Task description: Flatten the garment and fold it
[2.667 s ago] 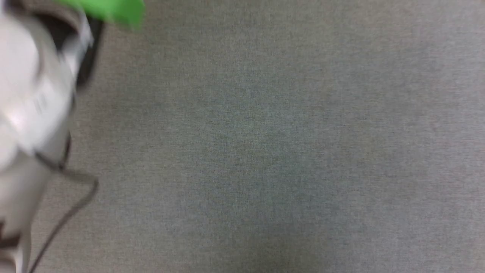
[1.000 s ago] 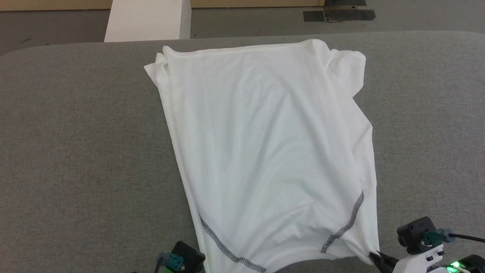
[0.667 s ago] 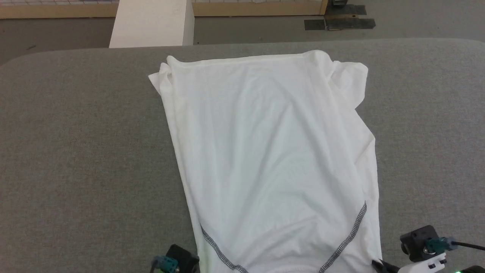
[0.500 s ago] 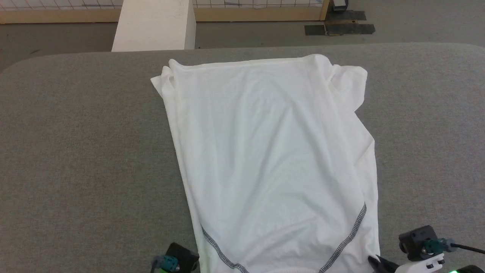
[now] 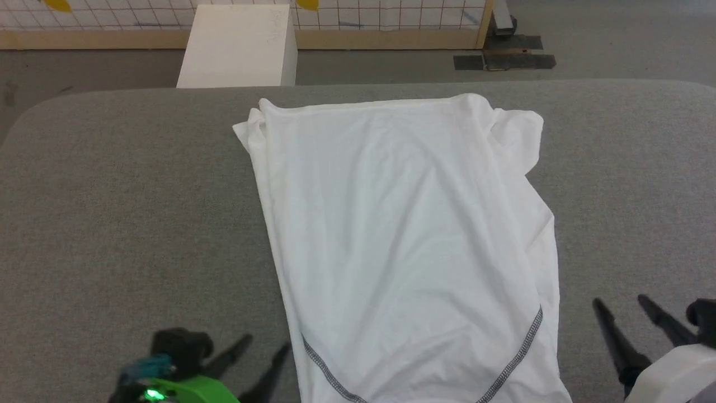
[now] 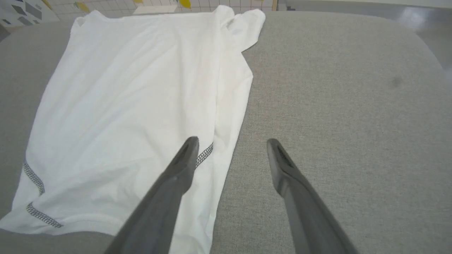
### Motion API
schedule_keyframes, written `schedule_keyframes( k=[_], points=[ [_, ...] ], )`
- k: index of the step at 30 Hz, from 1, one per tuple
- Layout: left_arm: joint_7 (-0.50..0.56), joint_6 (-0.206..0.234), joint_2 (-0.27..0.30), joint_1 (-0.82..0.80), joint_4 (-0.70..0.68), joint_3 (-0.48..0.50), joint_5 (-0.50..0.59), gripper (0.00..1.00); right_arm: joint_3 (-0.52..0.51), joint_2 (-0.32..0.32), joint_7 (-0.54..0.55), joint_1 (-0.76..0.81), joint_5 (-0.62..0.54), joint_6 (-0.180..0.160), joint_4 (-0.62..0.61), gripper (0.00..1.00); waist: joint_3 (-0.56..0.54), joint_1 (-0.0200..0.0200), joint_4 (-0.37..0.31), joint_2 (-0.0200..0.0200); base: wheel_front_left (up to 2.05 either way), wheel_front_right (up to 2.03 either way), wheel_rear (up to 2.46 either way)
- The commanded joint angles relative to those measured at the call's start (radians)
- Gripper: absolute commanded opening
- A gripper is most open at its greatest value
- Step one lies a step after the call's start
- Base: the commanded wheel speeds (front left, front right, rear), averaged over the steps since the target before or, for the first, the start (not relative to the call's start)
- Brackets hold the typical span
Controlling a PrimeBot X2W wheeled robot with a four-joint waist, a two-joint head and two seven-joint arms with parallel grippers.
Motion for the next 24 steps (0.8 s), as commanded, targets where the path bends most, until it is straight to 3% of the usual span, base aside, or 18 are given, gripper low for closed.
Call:
schedule_keyframes(
  k=[1, 5, 8, 15, 19, 21, 24],
  points=[
    [-0.05, 0.029, 0.012, 0.015, -0.016, 0.053, -0.007, 1.0, -0.023, 0.019, -0.039, -0.031, -0.019, -0.001, -0.023, 1.0, 0.001, 0.0001, 0.004, 0.0, 0.0, 0.0, 0.0],
    [-0.286, 0.157, -0.052, 0.02, -0.023, 0.231, 0.032, 1.0, -0.088, 0.066, -0.19, -0.089, -0.083, -0.001, -0.067, 1.0, 0.008, 0.0001, 0.007, 0.0, 0.0, 0.0, 0.0],
    [-0.398, 0.188, -0.125, 0.029, -0.013, 0.274, 0.085, 1.0, -0.105, 0.085, -0.299, -0.121, -0.122, -0.001, -0.066, 1.0, 0.012, 0.0001, 0.003, 0.0, 0.0, 0.0, 0.0],
    [-0.425, 0.171, -0.287, 0.048, 0.056, 0.329, 0.297, 1.0, -0.115, 0.09, -0.478, -0.109, -0.144, -0.001, 0.012, 1.0, 0.015, 0.0001, 0.001, 0.0, 0.0, 0.0, 0.0],
    [-0.426, 0.132, -0.364, 0.074, 0.092, 0.383, 0.367, 1.0, -0.11, 0.09, -0.531, -0.09, -0.106, -0.001, 0.056, 1.0, 0.022, 0.0001, 0.0, 0.0, 0.0, 0.0, 0.0],
    [-0.426, 0.098, -0.37, 0.064, 0.101, 0.406, 0.382, 1.0, -0.101, 0.09, -0.546, -0.088, -0.102, -0.001, 0.064, 1.0, 0.032, 0.0001, 0.0, 0.0, 0.0, 0.0, 0.0],
    [-0.417, 0.036, -0.318, -0.002, 0.116, 0.422, 0.398, 1.0, -0.091, 0.09, -0.554, -0.098, -0.102, -0.001, 0.063, 1.0, 0.055, 0.0001, 0.002, 0.0, 0.0, 0.0, 0.0]
  ],
)
